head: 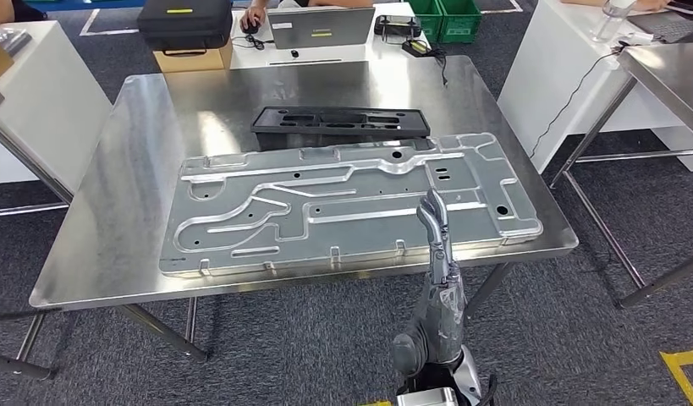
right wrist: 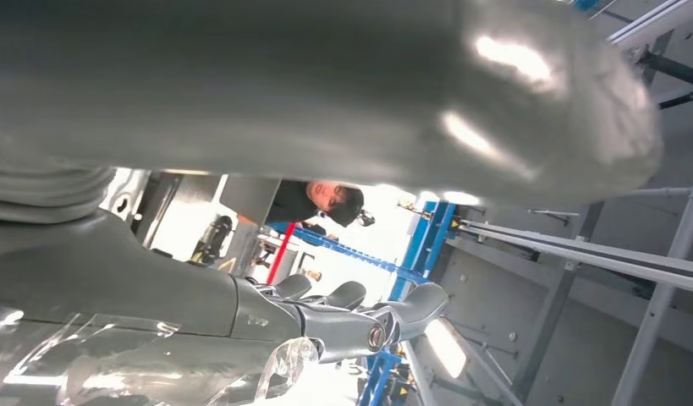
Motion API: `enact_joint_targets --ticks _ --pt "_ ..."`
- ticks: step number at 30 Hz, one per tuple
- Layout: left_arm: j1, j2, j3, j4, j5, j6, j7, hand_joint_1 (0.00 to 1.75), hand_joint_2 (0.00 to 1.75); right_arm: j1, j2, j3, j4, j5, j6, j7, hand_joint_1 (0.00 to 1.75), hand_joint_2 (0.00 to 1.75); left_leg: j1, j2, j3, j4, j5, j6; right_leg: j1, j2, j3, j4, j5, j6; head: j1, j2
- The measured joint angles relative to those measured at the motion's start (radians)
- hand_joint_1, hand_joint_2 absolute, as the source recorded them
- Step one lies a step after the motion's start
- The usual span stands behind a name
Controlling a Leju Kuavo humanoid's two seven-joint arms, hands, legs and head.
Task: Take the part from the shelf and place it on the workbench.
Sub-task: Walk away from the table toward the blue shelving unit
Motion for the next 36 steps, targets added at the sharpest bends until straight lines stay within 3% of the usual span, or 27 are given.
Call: enact_joint_targets --ticks 2,3,5,7,8,10,12,13,14,15,17,18,20,23,25,27,28,29,30,31,33,34,35,36 --pt "0.000 0.000 0.000 0.000 0.000 -0.002 0.000 0.00 0.00 -0.003 0.000 0.000 0.001 0.000 0.000 0.000 0.00 0.00 -0.002 -0.001 -0.018 0.007 0.011 -0.005 0.002 0.000 0.102 -0.150 0.052 -0.008 0.000 0.000" --pt "0.000 -0.001 0.000 0.000 0.000 -0.004 0.000 0.00 0.00 -0.006 0.000 0.000 0.001 0.000 0.000 0.000 0.00 0.00 -0.003 -0.001 -0.026 0.012 0.017 -0.009 0.004 0.000 0.148 -0.224 0.061 -0.012 0.000 0.000" --pt "0.000 -0.002 0.000 0.000 0.000 -0.009 0.000 0.00 0.00 -0.011 0.000 0.001 0.001 0.000 0.000 0.001 0.00 0.00 -0.005 0.000 -0.036 0.017 0.029 -0.019 0.009 0.001 0.186 -0.298 0.060 -0.020 -0.001 0.000" --pt "0.001 -0.002 0.000 0.000 0.000 -0.010 0.000 0.00 0.00 -0.013 0.000 0.002 0.002 0.000 0.000 0.002 0.00 0.00 -0.003 0.000 -0.042 0.019 0.037 -0.031 0.008 -0.001 0.176 -0.302 0.071 -0.031 0.000 0.000" --pt "0.002 -0.003 0.000 0.000 0.000 -0.010 0.000 0.00 0.00 -0.014 0.000 0.004 0.003 -0.001 0.000 0.003 0.00 0.00 -0.001 -0.001 -0.051 0.032 0.022 -0.037 0.006 -0.003 0.168 -0.303 0.080 -0.038 -0.001 0.000" --pt "0.003 -0.003 0.000 0.000 0.001 -0.010 -0.001 0.00 0.00 -0.017 0.000 0.007 0.004 -0.007 0.000 0.005 0.00 0.00 0.005 -0.002 -0.083 0.118 -0.059 -0.049 0.001 -0.006 0.146 -0.305 0.101 -0.050 -0.003 0.000" --pt "0.003 -0.003 0.000 0.000 0.002 -0.011 -0.002 0.00 0.00 -0.018 0.000 0.011 0.006 -0.015 0.000 0.010 0.00 0.00 0.011 -0.002 -0.124 0.263 -0.152 -0.061 0.001 -0.007 0.120 -0.305 0.122 -0.053 -0.004 0.000" --pt "0.003 -0.003 0.000 0.000 0.002 -0.011 -0.003 0.00 0.00 -0.019 0.000 0.013 0.008 -0.017 0.000 0.012 0.00 0.00 0.014 -0.002 -0.133 0.318 -0.170 -0.065 0.000 -0.008 0.106 -0.304 0.133 -0.053 -0.004 0.000" --pt "0.003 -0.003 0.000 0.000 0.002 -0.011 -0.004 0.00 0.00 -0.019 0.000 0.015 0.009 -0.018 0.000 0.014 0.00 0.00 0.016 -0.002 -0.126 0.341 -0.164 -0.068 0.000 -0.008 0.092 -0.304 0.143 -0.051 -0.004 0.000" --pt "0.003 -0.003 0.000 0.000 0.002 -0.011 -0.006 0.00 0.00 -0.019 0.000 0.016 0.010 -0.018 0.000 0.016 0.00 0.00 0.018 -0.002 -0.101 0.323 -0.139 -0.070 0.000 -0.008 0.078 -0.303 0.152 -0.049 -0.004 0.000" --pt "0.001 -0.003 0.000 0.000 0.002 -0.010 -0.008 0.00 0.00 -0.021 0.000 0.020 0.011 -0.015 0.000 0.018 0.00 0.00 0.019 0.005 -0.002 0.192 -0.089 -0.068 0.001 -0.008 0.057 -0.302 0.169 -0.042 -0.005 0.000" --pt "-0.002 -0.003 0.000 0.000 0.001 -0.006 -0.010 0.00 0.00 -0.023 0.000 0.022 0.011 -0.005 0.000 0.023 0.00 0.00 0.017 0.011 0.055 0.103 -0.083 -0.064 0.002 -0.010 0.050 -0.301 0.175 -0.037 -0.005 0.000" --pt "-0.008 -0.004 0.000 0.000 -0.003 0.006 -0.014 0.00 0.00 -0.026 0.000 0.025 0.013 0.034 0.000 0.044 0.00 0.00 0.010 0.022 0.116 -0.006 -0.095 -0.051 0.005 -0.019 0.044 -0.300 0.188 -0.027 -0.006 0.000" --pt "-0.010 -0.006 0.000 0.000 -0.005 0.021 -0.016 0.00 0.00 -0.029 0.000 0.031 0.016 0.082 0.000 0.068 0.00 0.00 0.007 0.008 0.107 -0.020 -0.085 -0.025 0.000 -0.028 0.035 -0.289 0.188 -0.010 -0.006 0.000" --pt "-0.008 -0.007 0.000 0.000 -0.005 0.024 -0.016 0.00 0.00 -0.029 0.000 0.032 0.017 0.086 0.000 0.072 0.00 0.00 0.008 -0.002 0.097 -0.022 -0.067 -0.008 -0.002 -0.019 0.000 -0.207 0.126 -0.003 -0.005 0.000" --pt "-0.006 -0.008 0.000 0.000 -0.006 0.025 -0.016 0.00 0.00 -0.028 -0.001 0.032 0.020 0.084 0.000 0.073 0.00 0.00 0.004 -0.011 0.082 -0.019 -0.054 0.000 -0.003 -0.010 -0.057 -0.052 0.037 0.000 -0.005 0.000" --pt "-0.004 -0.009 0.000 0.000 -0.006 0.025 -0.016 0.00 0.00 -0.026 -0.001 0.032 0.022 0.083 0.000 0.073 0.00 0.00 0.003 -0.017 0.074 -0.017 -0.049 0.000 -0.002 -0.008 -0.076 0.008 0.011 0.000 -0.005 0.000" --pt "-0.001 -0.009 -0.001 0.000 -0.006 0.025 -0.016 0.00 0.00 -0.025 -0.002 0.032 0.024 0.081 0.000 0.073 0.00 0.00 0.001 -0.023 0.068 -0.015 -0.045 -0.001 -0.002 -0.007 -0.077 0.033 0.005 -0.001 -0.005 0.000" --pt "0.001 -0.009 -0.001 0.000 -0.006 0.025 -0.016 0.00 0.00 -0.024 -0.002 0.032 0.025 0.079 0.000 0.073 0.00 0.00 0.000 -0.032 0.063 -0.013 -0.042 -0.002 -0.002 -0.004 -0.057 0.012 0.019 -0.003 -0.005 0.000" --pt "0.002 -0.009 -0.001 0.000 -0.006 0.026 -0.016 0.00 0.00 -0.023 -0.002 0.032 0.026 0.078 0.000 0.072 0.00 0.00 0.000 -0.041 0.060 -0.010 -0.040 -0.004 -0.002 0.003 -0.016 -0.050 0.047 -0.007 -0.005 0.000" --pt "0.000 -0.011 -0.001 0.000 -0.006 0.026 -0.016 0.00 0.00 -0.022 -0.002 0.033 0.026 0.077 0.000 0.071 0.00 0.00 -0.002 -0.060 0.052 -0.001 -0.038 -0.008 -0.003 0.045 0.076 -0.207 0.098 -0.017 -0.005 0.000" --pt "-0.002 -0.012 -0.001 0.000 -0.006 0.026 -0.016 0.00 0.00 -0.022 -0.002 0.033 0.026 0.077 0.000 0.071 0.00 0.00 -0.002 -0.068 0.046 0.004 -0.037 -0.012 -0.004 0.063 0.103 -0.258 0.110 -0.021 -0.005 0.000" --pt "-0.002 -0.012 -0.001 0.000 -0.006 0.026 -0.016 0.00 0.00 -0.021 -0.002 0.033 0.026 0.077 0.000 0.070 0.00 0.00 -0.002 -0.076 0.038 0.008 -0.035 -0.017 -0.003 0.074 0.114 -0.281 0.111 -0.023 -0.005 0.000" --pt "-0.003 -0.013 -0.001 0.000 -0.006 0.026 -0.017 0.00 0.00 -0.020 -0.002 0.033 0.026 0.077 0.000 0.070 0.00 0.00 -0.001 -0.085 0.031 0.011 -0.033 -0.023 -0.002 0.070 0.113 -0.284 0.110 -0.024 -0.005 0.000"
